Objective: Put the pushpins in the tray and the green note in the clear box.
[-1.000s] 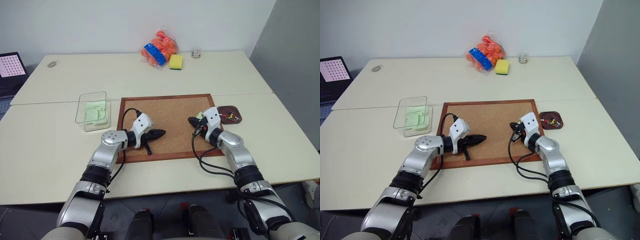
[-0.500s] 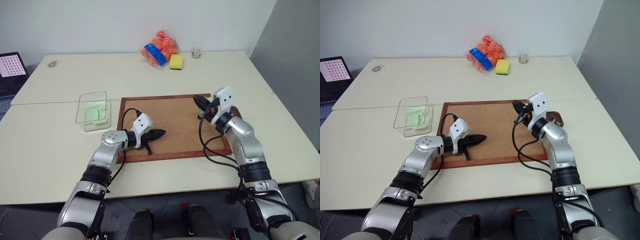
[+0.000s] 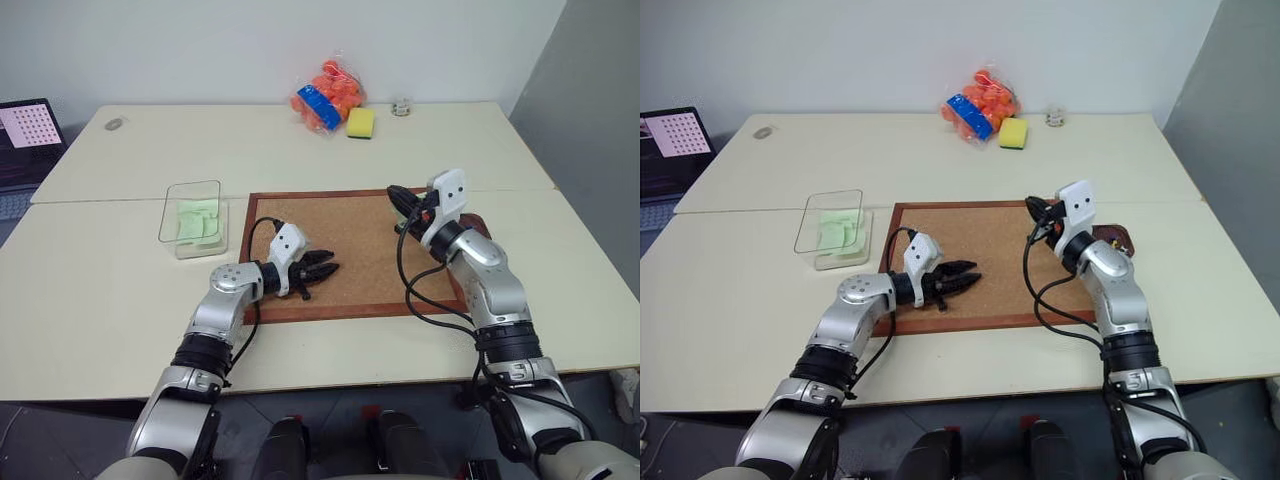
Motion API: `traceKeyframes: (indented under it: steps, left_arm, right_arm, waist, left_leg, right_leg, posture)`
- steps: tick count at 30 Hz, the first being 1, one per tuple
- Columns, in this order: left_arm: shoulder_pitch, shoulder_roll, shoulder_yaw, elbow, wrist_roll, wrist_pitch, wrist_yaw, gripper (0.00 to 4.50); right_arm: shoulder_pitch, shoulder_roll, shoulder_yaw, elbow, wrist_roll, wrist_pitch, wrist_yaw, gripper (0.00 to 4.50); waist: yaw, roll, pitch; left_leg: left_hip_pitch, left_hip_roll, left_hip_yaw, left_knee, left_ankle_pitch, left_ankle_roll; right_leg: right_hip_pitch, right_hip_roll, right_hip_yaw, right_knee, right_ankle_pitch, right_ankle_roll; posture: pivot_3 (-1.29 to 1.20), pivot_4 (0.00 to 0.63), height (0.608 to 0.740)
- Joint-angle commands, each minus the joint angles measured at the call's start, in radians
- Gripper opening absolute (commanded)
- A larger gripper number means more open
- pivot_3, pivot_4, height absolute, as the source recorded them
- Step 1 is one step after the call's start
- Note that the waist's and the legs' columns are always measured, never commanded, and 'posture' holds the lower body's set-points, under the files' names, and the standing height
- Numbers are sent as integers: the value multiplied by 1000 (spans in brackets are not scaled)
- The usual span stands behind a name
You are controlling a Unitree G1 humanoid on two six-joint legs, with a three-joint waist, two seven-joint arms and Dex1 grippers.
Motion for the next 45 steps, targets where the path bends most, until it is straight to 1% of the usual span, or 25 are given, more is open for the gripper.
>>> traceKeyframes:
  steps: [1,2,9,12,16,24,40,41,43,45]
  left_arm:
    - [-7,-41,36,-98,-77,45,16,2455]
    - [-5,-53,41,-111,-91,63,23,2731]
    - [-18,-137,81,-183,-198,230,97,4029]
    - [-26,-160,88,-196,-227,284,120,4029]
    - [-47,-206,130,-212,-310,396,166,4029]
    - [-70,-232,167,-233,-395,505,190,4029]
    - [-81,-243,166,-226,-423,526,191,4029]
    - [-81,-244,166,-225,-423,524,192,3747]
    - [-81,-245,167,-223,-423,522,192,3420]
    - [-82,-247,171,-223,-427,521,193,2925]
  right_arm:
    - [-28,-1,-15,-34,2,-37,-9,0]
    - [-26,1,-13,-38,3,-38,-10,0]
    - [-2,17,3,-87,10,-20,-14,0]
    - [8,22,10,-107,10,-13,-13,0]
    - [41,23,39,-160,8,-5,9,0]
    - [69,28,54,-215,17,25,14,0]
    - [84,47,86,-274,26,56,29,0]
    - [84,47,88,-276,28,58,32,0]
    - [83,48,91,-280,32,63,38,0]
    - [85,49,92,-286,35,68,41,0]
  waist:
    - [0,0,0]
    - [0,0,0]
    - [-1,0,0]
    - [0,0,0]
    - [0,0,0]
    - [-1,0,0]
    - [0,0,0]
    - [0,0,0]
    - [0,0,0]
    - [0,0,0]
  left_leg:
    - [0,0,0,0,0,0]
    - [0,0,0,0,0,0]
    - [0,0,0,0,0,0]
    - [0,0,0,0,0,0]
    - [0,0,0,0,0,0]
    - [0,0,0,0,0,0]
    - [0,0,0,0,0,0]
    - [0,0,0,0,0,0]
    - [0,0,0,0,0,0]
    - [0,0,0,0,0,0]
  right_leg:
    - [0,0,0,0,0,0]
    - [0,0,0,0,0,0]
    - [0,0,0,0,0,0]
    - [0,0,0,0,0,0]
    - [0,0,0,0,0,0]
    - [0,0,0,-1,0,0]
    - [0,0,0,-1,0,0]
    - [0,0,0,-1,0,1]
    - [0,0,0,-1,0,1]
    - [0,0,0,-1,0,1]
  posture:
    - [0,150,740]
    - [0,150,740]
    - [0,150,740]
    - [0,150,740]
    - [0,150,740]
    - [0,150,740]
    - [0,150,740]
    - [0,150,740]
    - [0,150,740]
    - [0,150,740]
